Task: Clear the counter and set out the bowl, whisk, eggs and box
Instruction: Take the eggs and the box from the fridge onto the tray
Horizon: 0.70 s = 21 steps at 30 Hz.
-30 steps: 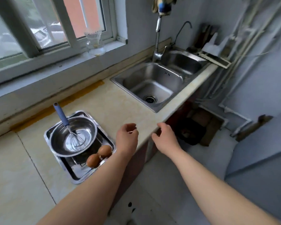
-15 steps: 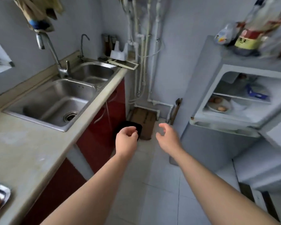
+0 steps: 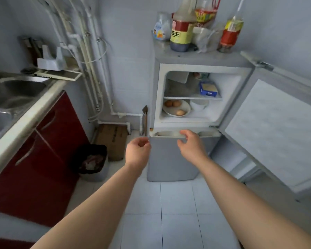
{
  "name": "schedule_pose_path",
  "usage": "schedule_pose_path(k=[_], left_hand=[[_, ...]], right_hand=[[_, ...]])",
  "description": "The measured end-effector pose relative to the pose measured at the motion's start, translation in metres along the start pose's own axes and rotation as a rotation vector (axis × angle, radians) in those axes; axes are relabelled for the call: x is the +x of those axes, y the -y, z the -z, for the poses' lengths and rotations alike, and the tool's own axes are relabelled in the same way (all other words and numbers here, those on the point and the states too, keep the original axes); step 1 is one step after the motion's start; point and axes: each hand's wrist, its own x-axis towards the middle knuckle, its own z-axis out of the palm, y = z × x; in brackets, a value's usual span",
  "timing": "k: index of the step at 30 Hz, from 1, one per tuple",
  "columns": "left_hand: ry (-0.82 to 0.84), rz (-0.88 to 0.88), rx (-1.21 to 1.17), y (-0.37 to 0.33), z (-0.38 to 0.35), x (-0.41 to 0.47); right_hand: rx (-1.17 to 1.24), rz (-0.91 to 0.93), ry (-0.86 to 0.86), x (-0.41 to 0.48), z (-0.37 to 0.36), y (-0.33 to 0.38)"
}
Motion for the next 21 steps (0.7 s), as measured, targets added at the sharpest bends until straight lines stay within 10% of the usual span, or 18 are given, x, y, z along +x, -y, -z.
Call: schedule_pose_path(k=[21], left_hand=[[0.224,-0.016,0.217,-0.041,-0.16,0.162]], right_hand=[[-0.042,-0.123,-0.058,0.196,0.024,-0.074]])
